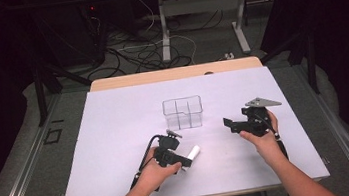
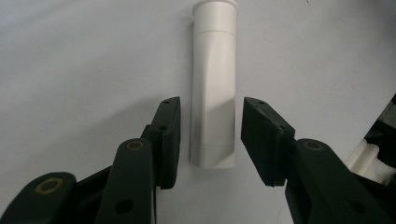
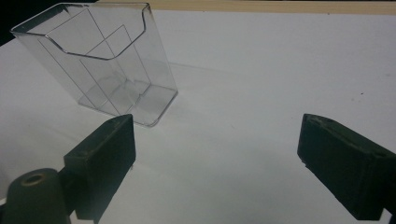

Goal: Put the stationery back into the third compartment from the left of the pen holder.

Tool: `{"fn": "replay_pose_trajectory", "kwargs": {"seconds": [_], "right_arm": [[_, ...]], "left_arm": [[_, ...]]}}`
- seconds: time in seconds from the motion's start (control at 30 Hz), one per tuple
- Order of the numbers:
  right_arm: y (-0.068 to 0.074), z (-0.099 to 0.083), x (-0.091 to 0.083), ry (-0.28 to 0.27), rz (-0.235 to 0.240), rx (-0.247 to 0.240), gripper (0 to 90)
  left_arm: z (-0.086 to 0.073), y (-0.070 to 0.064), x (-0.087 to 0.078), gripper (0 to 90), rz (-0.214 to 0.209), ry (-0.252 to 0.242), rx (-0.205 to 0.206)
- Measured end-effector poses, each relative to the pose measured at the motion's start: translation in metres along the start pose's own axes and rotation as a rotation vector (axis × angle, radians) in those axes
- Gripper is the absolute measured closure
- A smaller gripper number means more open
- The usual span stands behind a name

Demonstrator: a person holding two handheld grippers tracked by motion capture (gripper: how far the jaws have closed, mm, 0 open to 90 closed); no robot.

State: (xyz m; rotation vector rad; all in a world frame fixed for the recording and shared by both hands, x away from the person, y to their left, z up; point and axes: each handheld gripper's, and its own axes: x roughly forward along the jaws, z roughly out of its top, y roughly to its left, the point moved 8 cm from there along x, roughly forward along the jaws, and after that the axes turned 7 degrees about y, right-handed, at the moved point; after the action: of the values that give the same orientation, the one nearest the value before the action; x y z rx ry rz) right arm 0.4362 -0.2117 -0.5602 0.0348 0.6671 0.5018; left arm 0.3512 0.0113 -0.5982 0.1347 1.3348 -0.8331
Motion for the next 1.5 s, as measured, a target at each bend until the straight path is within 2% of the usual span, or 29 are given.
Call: {"fn": "replay_pose_trajectory", "kwargs": {"seconds": [0.2, 0.53, 0.73, 0.97, 1.5], "right_arm": [[0.0001, -0.0002, 0.0001, 0.000, 0.001, -0.006, 10.7], [0.0001, -0.0011, 0.0009, 0.005, 0.003, -0.007, 10.9], [-0.0008, -0.0018, 0.0009, 0.010, 0.002, -0.006, 11.5], [-0.0016, -0.0020, 0.0012, 0.009, 0.001, -0.003, 11.9], [-0.0015, -0.0021, 0.0014, 0.009, 0.002, -0.004, 12.4]], "left_arm": [[-0.0022, -0.0025, 0.0058, 59.9, 0.006, 0.028, 0.015], [-0.0023, -0.0011, 0.0060, 65.1, 0.022, 0.028, 0.012], [-0.0023, -0.0003, 0.0052, 68.2, 0.013, 0.043, 0.010], [-0.0012, 0.0010, 0.0020, 70.7, 0.002, 0.039, 0.003], [-0.0015, 0.0017, 0.0016, 71.2, -0.013, 0.046, 0.001]]}}
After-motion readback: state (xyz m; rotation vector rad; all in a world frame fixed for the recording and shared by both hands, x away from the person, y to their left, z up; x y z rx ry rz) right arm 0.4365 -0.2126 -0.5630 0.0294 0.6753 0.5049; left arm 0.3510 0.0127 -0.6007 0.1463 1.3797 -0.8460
